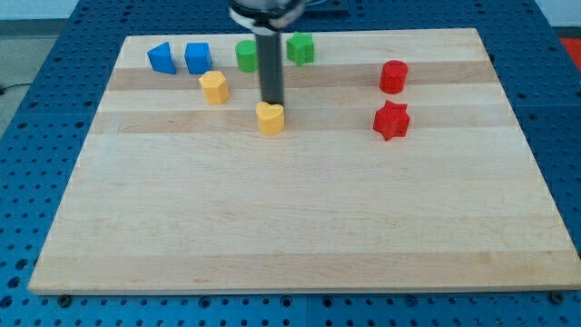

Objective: Place the yellow heart on the bottom side of the red star

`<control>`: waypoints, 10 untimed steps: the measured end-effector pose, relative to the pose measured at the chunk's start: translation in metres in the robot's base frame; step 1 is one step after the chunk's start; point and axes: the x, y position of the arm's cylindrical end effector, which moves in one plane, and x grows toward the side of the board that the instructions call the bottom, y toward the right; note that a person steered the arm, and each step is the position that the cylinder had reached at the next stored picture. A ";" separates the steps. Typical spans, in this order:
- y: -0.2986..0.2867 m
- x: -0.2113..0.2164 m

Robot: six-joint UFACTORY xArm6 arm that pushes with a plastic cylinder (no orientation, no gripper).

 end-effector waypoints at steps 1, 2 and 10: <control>0.003 0.040; 0.025 0.086; 0.151 0.161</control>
